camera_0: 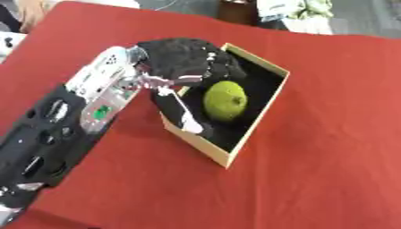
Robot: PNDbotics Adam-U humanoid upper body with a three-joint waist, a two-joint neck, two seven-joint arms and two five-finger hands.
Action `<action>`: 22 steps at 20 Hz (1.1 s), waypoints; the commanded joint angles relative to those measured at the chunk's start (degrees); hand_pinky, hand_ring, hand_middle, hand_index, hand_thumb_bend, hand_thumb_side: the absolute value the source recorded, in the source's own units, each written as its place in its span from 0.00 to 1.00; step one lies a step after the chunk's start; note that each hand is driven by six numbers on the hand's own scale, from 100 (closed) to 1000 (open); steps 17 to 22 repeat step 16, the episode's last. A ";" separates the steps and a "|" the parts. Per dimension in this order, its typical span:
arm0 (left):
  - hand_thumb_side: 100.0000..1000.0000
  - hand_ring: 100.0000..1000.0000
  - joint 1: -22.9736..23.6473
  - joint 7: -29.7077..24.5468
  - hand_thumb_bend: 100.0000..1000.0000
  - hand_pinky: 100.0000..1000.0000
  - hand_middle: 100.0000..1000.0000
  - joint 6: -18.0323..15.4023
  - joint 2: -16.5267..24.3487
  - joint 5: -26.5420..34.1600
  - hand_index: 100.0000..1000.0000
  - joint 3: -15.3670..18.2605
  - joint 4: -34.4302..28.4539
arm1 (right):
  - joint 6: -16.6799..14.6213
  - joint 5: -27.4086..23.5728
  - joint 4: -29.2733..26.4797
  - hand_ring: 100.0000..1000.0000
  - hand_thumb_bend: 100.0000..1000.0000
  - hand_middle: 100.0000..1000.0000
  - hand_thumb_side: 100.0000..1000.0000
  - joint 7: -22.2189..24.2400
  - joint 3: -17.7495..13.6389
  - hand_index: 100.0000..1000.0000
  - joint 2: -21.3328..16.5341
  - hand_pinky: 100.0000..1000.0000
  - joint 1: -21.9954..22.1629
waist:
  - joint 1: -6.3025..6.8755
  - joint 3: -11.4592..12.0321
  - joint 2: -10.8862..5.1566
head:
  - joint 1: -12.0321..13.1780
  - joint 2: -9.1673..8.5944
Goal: Pick up objects on the table and place them in the box.
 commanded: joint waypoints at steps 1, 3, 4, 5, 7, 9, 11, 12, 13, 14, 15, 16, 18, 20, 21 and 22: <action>0.52 0.88 -0.53 0.34 0.40 0.85 0.84 1.31 0.31 2.26 0.97 2.45 -2.69 | -0.07 -0.30 -0.86 0.82 0.00 0.81 0.85 0.03 -0.49 0.81 -1.19 0.77 -0.43 | 0.10 0.12 -1.20 | -0.21 0.02; 0.51 0.84 -0.06 2.37 0.26 0.81 0.81 3.52 0.64 4.46 0.94 4.55 -4.95 | -0.11 -0.26 -0.86 0.82 0.00 0.81 0.85 -0.06 -0.56 0.81 -1.28 0.77 -0.44 | 0.04 0.26 -1.25 | -0.31 0.02; 0.55 0.82 0.37 4.01 0.13 0.78 0.79 5.24 0.90 6.04 0.92 6.05 -6.35 | -0.14 -0.22 -0.86 0.82 0.00 0.81 0.85 -0.11 -0.61 0.81 -1.36 0.77 -0.45 | 0.00 0.36 -1.27 | -0.44 0.00; 0.55 0.82 0.92 5.75 0.13 0.78 0.79 7.16 1.29 7.98 0.92 7.48 -7.80 | -0.17 -0.18 -0.86 0.82 0.00 0.81 0.85 -0.17 -0.66 0.81 -1.42 0.77 -0.48 | -0.02 0.43 -1.28 | -0.54 -0.03; 0.66 0.75 2.57 10.96 0.00 0.68 0.73 12.26 2.17 13.71 0.85 11.48 -10.96 | -0.21 -0.02 -0.86 0.82 0.00 0.81 0.84 -0.38 -0.89 0.81 -1.66 0.77 -0.39 | -0.08 0.74 -1.27 | -1.09 -0.11; 0.68 0.74 5.00 18.04 0.00 0.66 0.72 17.72 3.93 20.53 0.84 15.75 -14.83 | -0.23 0.22 -0.86 0.82 0.00 0.81 0.84 -0.75 -1.23 0.81 -1.88 0.77 -0.22 | -0.15 1.16 -1.20 | -1.99 -0.15; 0.69 0.72 7.74 25.27 0.00 0.64 0.71 21.38 5.80 26.58 0.82 19.20 -18.17 | -0.24 0.45 -0.86 0.82 0.00 0.81 0.84 -1.14 -1.54 0.81 -1.96 0.77 -0.13 | -0.28 1.48 -1.12 | -2.83 -0.21; 0.69 0.72 9.16 29.57 0.00 0.63 0.71 21.91 6.83 29.40 0.81 20.97 -18.92 | -0.26 0.57 -0.86 0.82 0.00 0.81 0.83 -1.33 -1.69 0.81 -2.01 0.77 -0.09 | -0.37 1.66 -1.07 | -3.27 -0.29; 0.69 0.72 10.66 34.17 0.01 0.62 0.71 21.55 7.97 32.12 0.81 22.58 -19.29 | -0.27 0.68 -0.86 0.82 0.00 0.81 0.83 -1.52 -1.82 0.81 -2.07 0.77 -0.08 | -0.45 1.78 -1.03 | -3.57 -0.33; 0.69 0.72 12.12 38.41 0.02 0.62 0.71 20.78 9.05 34.50 0.81 23.99 -19.47 | -0.28 0.78 -0.86 0.82 0.00 0.81 0.83 -1.68 -1.92 0.81 -2.15 0.77 -0.07 | -0.54 1.92 -0.99 | -3.92 -0.33; 0.69 0.72 13.72 42.62 0.02 0.62 0.71 19.61 10.22 36.78 0.80 25.38 -19.56 | -0.29 0.87 -0.86 0.82 0.00 0.81 0.83 -1.83 -2.01 0.81 -2.24 0.77 -0.08 | -0.61 2.02 -0.95 | -4.19 -0.32; 0.68 0.72 15.43 46.37 0.04 0.61 0.71 18.15 11.46 38.87 0.80 26.60 -19.61 | -0.31 0.97 -0.86 0.82 0.00 0.81 0.83 -1.95 -2.09 0.81 -2.34 0.78 -0.12 | -0.68 2.13 -0.90 | -4.41 -0.34; 0.68 0.72 15.43 46.37 0.04 0.61 0.71 18.15 11.46 38.87 0.80 26.60 -19.61 | -0.31 0.97 -0.86 0.82 0.00 0.81 0.83 -1.95 -2.09 0.81 -2.34 0.78 -0.12 | -0.68 2.13 -0.90 | -4.41 -0.34; 0.68 0.72 15.43 46.37 0.04 0.61 0.71 18.15 11.46 38.87 0.80 26.60 -19.61 | -0.31 0.97 -0.86 0.82 0.00 0.81 0.83 -1.95 -2.09 0.81 -2.34 0.78 -0.12 | -0.68 2.13 -0.90 | -4.41 -0.34; 0.68 0.72 15.43 46.37 0.04 0.61 0.71 18.15 11.46 38.87 0.80 26.60 -19.61 | -0.31 0.97 -0.86 0.82 0.00 0.81 0.83 -1.95 -2.09 0.81 -2.34 0.78 -0.12 | -0.68 2.13 -0.90 | -4.41 -0.34; 0.68 0.72 15.43 46.37 0.04 0.61 0.71 18.15 11.46 38.87 0.80 26.60 -19.61 | -0.31 0.97 -0.86 0.82 0.00 0.81 0.83 -1.95 -2.09 0.81 -2.34 0.78 -0.12 | -0.68 2.13 -0.90 | -4.41 -0.34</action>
